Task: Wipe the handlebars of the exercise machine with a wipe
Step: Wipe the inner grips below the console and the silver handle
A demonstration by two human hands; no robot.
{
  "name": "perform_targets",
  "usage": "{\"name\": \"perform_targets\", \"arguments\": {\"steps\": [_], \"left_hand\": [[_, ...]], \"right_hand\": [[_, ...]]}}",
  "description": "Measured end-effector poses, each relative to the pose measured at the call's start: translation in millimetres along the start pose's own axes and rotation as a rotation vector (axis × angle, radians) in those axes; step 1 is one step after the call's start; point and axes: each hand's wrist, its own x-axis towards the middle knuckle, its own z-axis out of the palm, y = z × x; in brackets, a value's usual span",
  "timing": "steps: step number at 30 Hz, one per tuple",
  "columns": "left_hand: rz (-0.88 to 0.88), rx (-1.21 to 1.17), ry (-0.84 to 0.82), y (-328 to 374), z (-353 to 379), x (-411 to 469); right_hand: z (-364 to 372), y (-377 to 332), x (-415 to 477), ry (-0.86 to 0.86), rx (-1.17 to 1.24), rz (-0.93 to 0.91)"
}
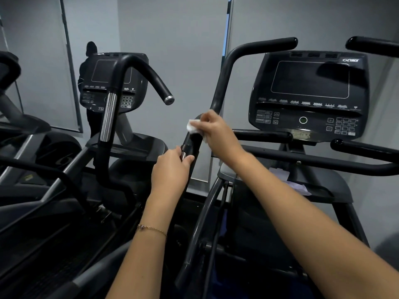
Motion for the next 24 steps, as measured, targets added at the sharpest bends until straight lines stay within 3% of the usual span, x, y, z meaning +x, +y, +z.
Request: {"name": "perform_targets", "arguments": {"steps": [5,11,13,16,20,24], "left_hand": [[0.008,0.005,0.004,0.8,0.6,0.1],[-0.033,-0.149,-0.039,-4.3,-5.4,8.5],[-0.029,-0.221,-0.108,-10.8,-8.9,12.5],[0.016,-0.306,-0.308,-23.2,-22.0,12.9],[0.045,-0.184,-0.503,-44.5,-39.3,-3.1],[0.004,-0.271,-0.557,-59.9,-39.1,-20.1]], "right_hand": [[7.2,-8.4,-31.2,-0.041,0.121,-0.067],[-7.0,5.3,6.6,-0.029,0.297,0.201],[-5.0,-5.2,-8.6,-0.027,0.299,0.239],[1.5,-27.3,-46.8,-0.023,0.254,0.148],[-6.5,-28.2,-34.7,-0.100,0.269,0.202],[4.1,-43.2,-48.1,0.054,0.213,0.211]]}}
